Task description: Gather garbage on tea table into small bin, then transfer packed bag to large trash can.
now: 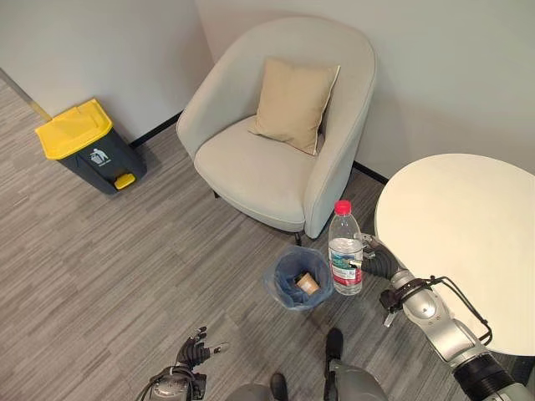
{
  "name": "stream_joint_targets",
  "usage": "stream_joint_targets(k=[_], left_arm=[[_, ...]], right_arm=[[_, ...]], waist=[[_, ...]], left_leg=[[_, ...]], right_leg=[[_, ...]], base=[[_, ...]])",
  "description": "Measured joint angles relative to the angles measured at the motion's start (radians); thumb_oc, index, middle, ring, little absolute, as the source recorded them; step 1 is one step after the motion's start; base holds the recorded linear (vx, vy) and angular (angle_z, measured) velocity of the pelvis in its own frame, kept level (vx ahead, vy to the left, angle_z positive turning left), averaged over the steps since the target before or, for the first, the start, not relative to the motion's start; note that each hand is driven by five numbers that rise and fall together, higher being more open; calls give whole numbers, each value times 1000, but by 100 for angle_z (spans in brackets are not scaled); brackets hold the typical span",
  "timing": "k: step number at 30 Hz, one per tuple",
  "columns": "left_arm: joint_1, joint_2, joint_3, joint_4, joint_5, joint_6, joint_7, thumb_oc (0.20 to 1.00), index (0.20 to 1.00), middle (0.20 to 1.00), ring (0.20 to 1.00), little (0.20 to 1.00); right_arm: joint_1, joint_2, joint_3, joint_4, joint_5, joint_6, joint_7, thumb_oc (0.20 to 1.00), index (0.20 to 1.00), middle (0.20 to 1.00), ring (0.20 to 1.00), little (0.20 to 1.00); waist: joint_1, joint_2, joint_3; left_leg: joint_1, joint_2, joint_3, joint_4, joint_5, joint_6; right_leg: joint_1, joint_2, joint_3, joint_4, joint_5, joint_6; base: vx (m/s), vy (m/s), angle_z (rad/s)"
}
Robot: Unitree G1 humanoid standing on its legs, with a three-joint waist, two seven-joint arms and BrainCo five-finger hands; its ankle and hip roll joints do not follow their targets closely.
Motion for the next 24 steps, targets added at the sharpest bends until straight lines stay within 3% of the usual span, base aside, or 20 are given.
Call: stream_joint_targets(k=[5,6,7,10,11,12,13,14,15,16,17,18,19,20,21,22,24], left_arm=[[-33,6,-37,-5,1,2,-1,1000,1000,1000,1000,1000],[-40,-1,-40,-22,2,2,-2,1000,1000,1000,1000,1000],[-41,1,-38,-25,2,2,-2,1000,1000,1000,1000,1000],[-59,9,-39,-14,2,4,-2,1000,1000,1000,1000,1000],[-65,8,-40,-3,3,6,-3,1000,1000,1000,1000,1000],[-63,-1,-40,18,20,9,-4,1000,1000,1000,1000,1000],[-53,-10,-41,15,30,7,-5,1000,1000,1000,1000,1000],[-50,2,-46,3,32,4,-5,1000,1000,1000,1000,1000],[-78,10,-42,16,34,10,-1,1000,1000,1000,1000,1000],[-81,17,-43,4,34,11,-2,1000,1000,1000,1000,1000],[-65,7,-40,-7,34,11,-5,1000,1000,1000,1000,1000],[-39,-1,-37,-32,33,11,-5,1000,1000,1000,1000,1000],[-34,15,-37,-32,33,12,-7,1000,1000,1000,1000,1000],[-29,41,-37,-32,34,12,-8,1000,1000,1000,1000,1000],[-40,36,-37,-9,33,17,-4,1000,1000,1000,1000,1000],[-33,38,-35,-15,33,12,-5,1000,1000,1000,1000,1000],[-61,50,-27,-13,33,5,0,1000,1000,1000,1000,1000]], right_arm=[[-15,-16,3,0,-18,-1,6,200,200,200,200,200],[-19,-24,6,7,-21,-1,6,200,200,200,200,200],[-19,-22,8,19,-26,-1,7,200,200,200,200,200],[-27,-21,5,36,-26,0,6,200,200,200,200,200],[-29,-20,5,40,-26,0,6,200,200,200,200,200],[-29,-21,5,45,-26,1,5,200,200,200,200,200],[-34,-37,3,42,-25,-1,5,200,200,200,200,200],[-42,-40,-8,43,-25,-3,1,200,200,200,200,200],[-40,-21,-25,70,-24,5,-15,200,200,200,200,200],[-30,-15,-27,65,-24,18,-22,200,200,200,200,200],[-48,-22,-13,61,-24,18,-17,200,200,200,200,200],[-75,-30,-4,61,-25,19,-12,200,200,200,200,200],[-65,-10,-8,57,-25,19,-17,200,200,200,200,200],[-31,8,-4,52,-25,18,-11,200,200,200,200,200],[-29,10,-7,64,-26,23,-10,200,200,200,200,200],[-28,5,-6,51,-26,20,-11,200,200,200,200,200],[-32,2,0,45,-26,22,-12,200,200,200,200,200]], waist=[[-5,10,42],[-1,22,73],[-9,11,80],[1,-12,108],[0,-24,115],[0,-23,114],[0,5,113],[-10,3,125],[-23,-10,139],[-12,-42,135],[6,-35,130],[23,19,132],[8,-4,127],[-22,-63,96],[-23,-59,95],[-21,-36,75],[-22,-35,75]], left_leg=[[-82,9,-44,48,-1,-20],[-110,24,-77,65,2,-34],[-120,23,-84,105,-1,-64],[-246,26,-65,323,2,-114],[-265,25,-60,350,12,-108],[-250,24,-51,265,19,-89],[-229,62,-39,169,25,-74],[-237,90,-39,172,11,-98],[-264,89,-38,237,7,-99],[-281,52,-32,207,0,-88],[-286,47,-43,178,-25,-38],[-260,106,-38,118,-9,-5],[-259,85,-38,129,12,-2],[-258,27,-30,147,25,-15],[-267,25,-35,181,18,-19],[-263,9,-23,153,20,-12],[-275,-8,16,138,50,21]], right_leg=[[-25,-1,-35,-15,-1,-8],[-58,5,-32,54,-24,-40],[-68,1,-39,70,-45,-54],[-67,4,-33,56,-63,-55],[-45,1,-32,13,-62,-53],[-7,8,-44,-46,-70,-41],[-24,26,-66,7,-90,-61],[-75,25,-60,122,-122,-66],[-80,28,-34,136,-96,-77],[-89,15,-23,97,-106,-62],[-82,39,-23,64,-188,42],[-143,76,-36,252,-231,-25],[-165,29,0,414,-283,-6],[-116,-55,28,405,-325,49],[-108,-42,40,386,-311,23],[-109,-36,44,343,-275,23],[-142,-50,68,333,-237,8]], base=[[-71,-117,36],[-44,-142,66],[-14,-102,64],[61,-34,24],[121,6,5],[144,61,-4],[150,59,-6],[183,116,15],[132,116,10],[175,169,-32],[157,151,-116],[193,244,-111],[143,195,-30],[95,190,21],[30,149,-22],[39,210,-83],[0,167,-57]])
